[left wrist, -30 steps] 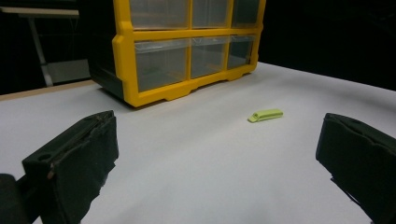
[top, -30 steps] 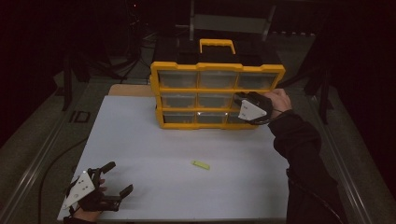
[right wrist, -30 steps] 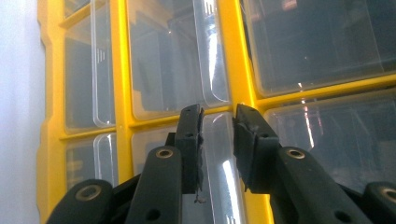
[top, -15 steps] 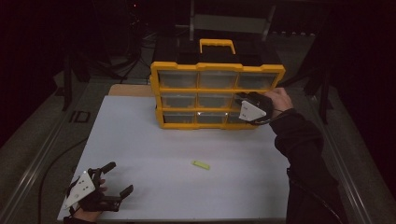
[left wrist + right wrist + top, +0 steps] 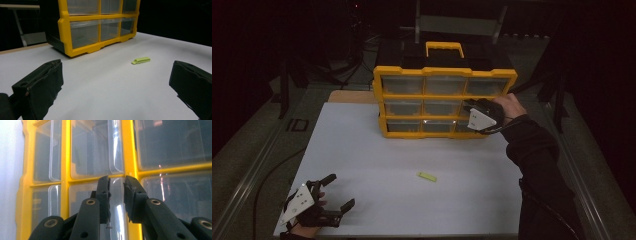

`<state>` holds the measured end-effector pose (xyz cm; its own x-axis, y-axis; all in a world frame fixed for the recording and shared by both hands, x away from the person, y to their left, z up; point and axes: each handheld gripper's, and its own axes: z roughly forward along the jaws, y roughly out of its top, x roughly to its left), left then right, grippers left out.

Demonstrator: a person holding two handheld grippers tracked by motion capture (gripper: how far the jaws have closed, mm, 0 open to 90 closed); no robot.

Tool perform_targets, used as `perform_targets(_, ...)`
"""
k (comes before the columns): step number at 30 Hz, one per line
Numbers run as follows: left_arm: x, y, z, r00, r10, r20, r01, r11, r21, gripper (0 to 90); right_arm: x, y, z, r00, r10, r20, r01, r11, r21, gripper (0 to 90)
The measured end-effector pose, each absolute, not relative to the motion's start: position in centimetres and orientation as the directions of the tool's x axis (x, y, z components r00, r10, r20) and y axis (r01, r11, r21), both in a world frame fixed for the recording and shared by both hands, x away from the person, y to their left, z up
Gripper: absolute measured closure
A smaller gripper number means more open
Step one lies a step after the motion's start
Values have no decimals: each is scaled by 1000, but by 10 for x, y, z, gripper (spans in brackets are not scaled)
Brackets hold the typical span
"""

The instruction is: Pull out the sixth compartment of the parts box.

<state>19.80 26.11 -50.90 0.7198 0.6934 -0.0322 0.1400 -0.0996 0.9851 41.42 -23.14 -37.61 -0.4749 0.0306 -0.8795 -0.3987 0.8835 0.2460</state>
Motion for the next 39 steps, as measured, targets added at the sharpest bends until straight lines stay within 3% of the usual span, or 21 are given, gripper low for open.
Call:
perform_targets(8, 198, 260, -509, 723, 690, -28, 139, -105, 985, 0, 414, -220, -374, -490, -24, -871, -377, 907, 188, 738)
perform_targets(22, 198, 260, -509, 723, 690, -25, 140, -111, 984, 0, 414, -219, -376, -474, 0, -881, -360, 912, 194, 752)
perform_targets(28, 198, 260, -509, 723, 690, -23, 137, -111, 984, 0, 413, -217, -369, -533, 17, -846, -316, 924, 217, 754)
perform_targets(39, 197, 261, -509, 723, 691, -22, 134, -109, 985, 0, 414, -219, -367, -552, 21, -833, -320, 918, 235, 754)
